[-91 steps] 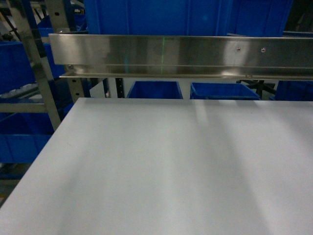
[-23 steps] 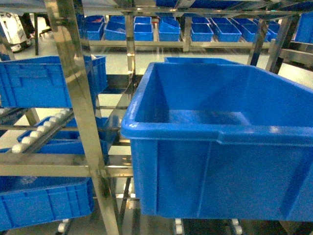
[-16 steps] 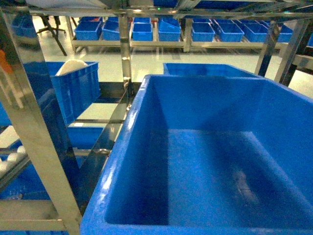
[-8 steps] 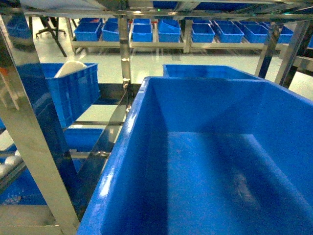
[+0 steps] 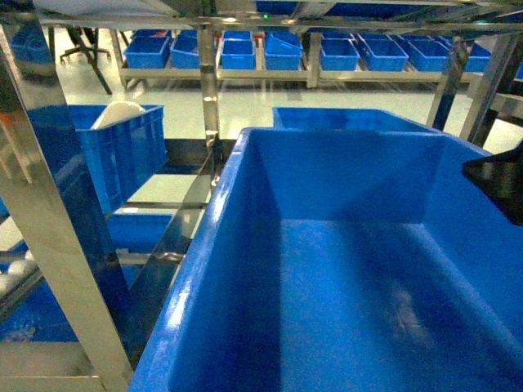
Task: Place magnetic block on left shelf second layer
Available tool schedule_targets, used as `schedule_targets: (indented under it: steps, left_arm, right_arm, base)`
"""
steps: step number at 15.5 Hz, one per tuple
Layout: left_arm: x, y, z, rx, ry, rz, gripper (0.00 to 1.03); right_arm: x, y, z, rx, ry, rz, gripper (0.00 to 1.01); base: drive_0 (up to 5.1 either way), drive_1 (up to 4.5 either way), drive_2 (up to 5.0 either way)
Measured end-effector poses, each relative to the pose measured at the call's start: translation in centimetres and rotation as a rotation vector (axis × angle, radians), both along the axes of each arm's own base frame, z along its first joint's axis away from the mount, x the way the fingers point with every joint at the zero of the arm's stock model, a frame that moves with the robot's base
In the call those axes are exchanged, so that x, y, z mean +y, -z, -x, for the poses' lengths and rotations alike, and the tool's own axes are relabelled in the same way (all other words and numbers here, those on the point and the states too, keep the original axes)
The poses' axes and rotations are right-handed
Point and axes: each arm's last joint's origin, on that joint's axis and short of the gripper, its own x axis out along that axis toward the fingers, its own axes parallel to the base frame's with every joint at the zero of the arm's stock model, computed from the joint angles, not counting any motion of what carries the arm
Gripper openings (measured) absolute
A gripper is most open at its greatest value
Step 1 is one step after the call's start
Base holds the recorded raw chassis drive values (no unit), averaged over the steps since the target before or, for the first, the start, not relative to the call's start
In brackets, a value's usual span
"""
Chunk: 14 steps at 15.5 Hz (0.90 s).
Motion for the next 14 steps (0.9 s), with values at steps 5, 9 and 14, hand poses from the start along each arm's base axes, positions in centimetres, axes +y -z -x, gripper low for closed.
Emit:
schedule_targets:
  steps: [5, 9, 14]
  left_arm:
    - [0.0, 0.0, 0.0, 0.0, 0.0, 0.0, 0.98]
    - [0.0, 0.0, 0.0, 0.0, 0.0, 0.0, 0.98]
    - [0.0, 0.0, 0.0, 0.0, 0.0, 0.0, 0.98]
  right_arm:
    - [1.5, 1.5, -3.5, 0.052, -0.004, 0.01, 0.34]
    - [1.1, -0.1, -1.9, -0.026, 0.023, 0.007, 0.61]
    - [-0.5, -1.3, 5.2, -0.326, 0.24, 0.139, 0.97]
  base:
    - [0.0, 0.0, 0.0]
    - [0.0, 0.0, 0.0]
    - [0.0, 0.0, 0.0]
